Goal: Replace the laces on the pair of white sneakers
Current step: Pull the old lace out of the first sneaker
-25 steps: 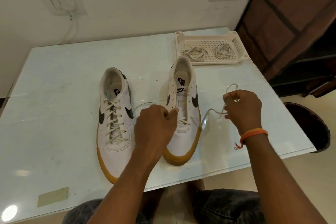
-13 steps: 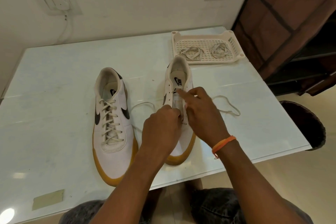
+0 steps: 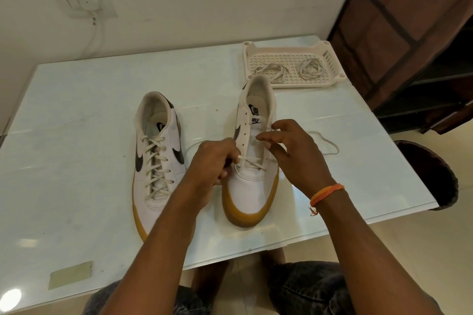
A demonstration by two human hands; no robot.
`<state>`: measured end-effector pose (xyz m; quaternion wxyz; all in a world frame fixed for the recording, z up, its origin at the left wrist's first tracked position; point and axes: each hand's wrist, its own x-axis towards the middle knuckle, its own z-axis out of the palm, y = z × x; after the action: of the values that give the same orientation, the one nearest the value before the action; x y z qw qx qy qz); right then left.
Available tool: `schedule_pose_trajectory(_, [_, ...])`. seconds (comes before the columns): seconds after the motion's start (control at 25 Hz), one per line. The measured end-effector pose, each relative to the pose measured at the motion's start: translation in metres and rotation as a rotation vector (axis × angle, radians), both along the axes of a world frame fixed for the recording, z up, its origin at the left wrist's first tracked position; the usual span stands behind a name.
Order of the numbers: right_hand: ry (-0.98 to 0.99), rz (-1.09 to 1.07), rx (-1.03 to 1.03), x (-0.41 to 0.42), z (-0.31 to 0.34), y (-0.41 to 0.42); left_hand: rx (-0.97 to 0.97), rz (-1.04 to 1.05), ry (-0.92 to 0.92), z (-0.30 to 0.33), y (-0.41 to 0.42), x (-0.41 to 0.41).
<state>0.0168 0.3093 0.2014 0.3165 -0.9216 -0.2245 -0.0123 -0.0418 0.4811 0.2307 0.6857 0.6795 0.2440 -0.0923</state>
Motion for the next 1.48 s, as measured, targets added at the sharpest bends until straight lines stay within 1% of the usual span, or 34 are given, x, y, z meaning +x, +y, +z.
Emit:
schedule_pose_trajectory(0.04, [0.03, 0.016, 0.026, -0.001, 0.0, 0.001, 0.178, -0.062, -0.014, 0.0, 0.0, -0.001])
schedule_pose_trajectory(0.12, [0.046, 0.033, 0.046, -0.004, -0.002, 0.004, 0.654, -0.165, -0.133, -0.004, -0.004, -0.002])
schedule_pose_trajectory(0.16, [0.035, 0.01, 0.083, -0.005, 0.0, 0.004, 0.777, -0.168, -0.18, -0.004, -0.006, -0.004])
schedule_pose_trajectory(0.24, [0.005, -0.133, 0.178, -0.003, 0.008, -0.002, 0.805, -0.145, -0.215, -0.004, -0.006, -0.005])
schedule_pose_trajectory(0.28, [0.036, -0.196, 0.169, 0.0, 0.012, -0.01, 0.817, -0.155, -0.23, -0.004, -0.005, -0.005])
schedule_pose_trajectory(0.32, [0.141, -0.243, 0.099, 0.001, 0.018, -0.018, 0.848, -0.182, -0.252, -0.004, -0.004, -0.005])
schedule_pose_trajectory(0.36, [0.304, -0.246, -0.02, -0.001, 0.021, -0.024, 0.886, -0.217, -0.276, -0.006, -0.003, -0.005])
schedule_pose_trajectory(0.4, [0.471, -0.231, -0.148, -0.007, 0.023, -0.025, 0.926, -0.242, -0.305, -0.007, -0.003, -0.004])
schedule_pose_trajectory(0.44, [0.568, -0.204, -0.27, -0.015, 0.023, -0.022, 0.972, -0.253, -0.328, -0.007, -0.005, -0.004])
schedule_pose_trajectory(0.48, [0.603, -0.181, -0.35, -0.023, 0.021, -0.017, 1.018, -0.257, -0.346, -0.009, -0.009, -0.003])
schedule_pose_trajectory(0.52, [0.595, -0.179, -0.389, -0.028, 0.018, -0.011, 1.075, -0.265, -0.36, -0.012, -0.011, -0.003])
schedule_pose_trajectory(0.6, [0.563, -0.205, -0.406, -0.032, 0.012, -0.001, 1.191, -0.291, -0.358, -0.017, -0.017, -0.003])
schedule_pose_trajectory(0.64, [0.56, -0.225, -0.391, -0.032, 0.01, 0.002, 1.208, -0.3, -0.354, -0.017, -0.02, -0.004])
schedule_pose_trajectory(0.76, [0.532, -0.251, -0.339, -0.032, 0.007, 0.002, 1.156, -0.29, -0.279, -0.018, -0.024, 0.0])
schedule_pose_trajectory(0.84, [0.498, -0.246, -0.342, -0.035, 0.007, 0.002, 1.048, -0.257, -0.247, -0.017, -0.022, 0.004])
schedule_pose_trajectory(0.92, [0.466, -0.251, -0.322, -0.035, 0.007, 0.001, 0.874, -0.184, -0.254, -0.011, -0.013, 0.006])
schedule_pose_trajectory(1.0, [0.458, -0.25, -0.302, -0.034, 0.007, -0.001, 0.67, -0.021, -0.215, -0.005, 0.007, 0.008])
schedule_pose_trajectory(1.08, [0.46, -0.245, -0.292, -0.033, 0.006, -0.003, 0.32, 0.167, -0.012, 0.008, 0.024, 0.006])
schedule_pose_trajectory(1.12, [0.462, -0.238, -0.292, -0.033, 0.006, -0.002, 0.182, 0.232, 0.066, 0.01, 0.03, 0.003])
schedule_pose_trajectory(1.16, [0.463, -0.235, -0.293, -0.033, 0.005, -0.002, 0.15, 0.267, 0.076, 0.012, 0.032, 0.001])
schedule_pose_trajectory(1.2, [0.464, -0.235, -0.292, -0.032, 0.004, -0.002, 0.275, 0.261, 0.025, 0.01, 0.029, -0.001])
schedule_pose_trajectory(1.24, [0.467, -0.237, -0.291, -0.031, 0.004, -0.001, 0.543, 0.232, -0.066, 0.008, 0.022, -0.005])
schedule_pose_trajectory(1.28, [0.471, -0.24, -0.29, -0.03, 0.004, -0.002, 0.854, 0.205, -0.186, 0.006, 0.012, -0.01])
schedule_pose_trajectory(1.32, [0.474, -0.245, -0.286, -0.028, 0.005, -0.002, 1.059, 0.161, -0.307, 0.002, 0.002, -0.01])
schedule_pose_trajectory(1.36, [0.48, -0.247, -0.284, -0.028, 0.005, -0.002, 1.156, 0.073, -0.394, 0.001, -0.006, -0.009])
schedule_pose_trajectory(1.4, [0.487, -0.249, -0.286, -0.027, 0.005, -0.001, 1.217, -0.046, -0.438, -0.005, -0.013, -0.007])
schedule_pose_trajectory(1.48, [0.498, -0.25, -0.298, -0.027, 0.004, 0.0, 1.342, -0.285, -0.398, -0.016, -0.021, -0.005])
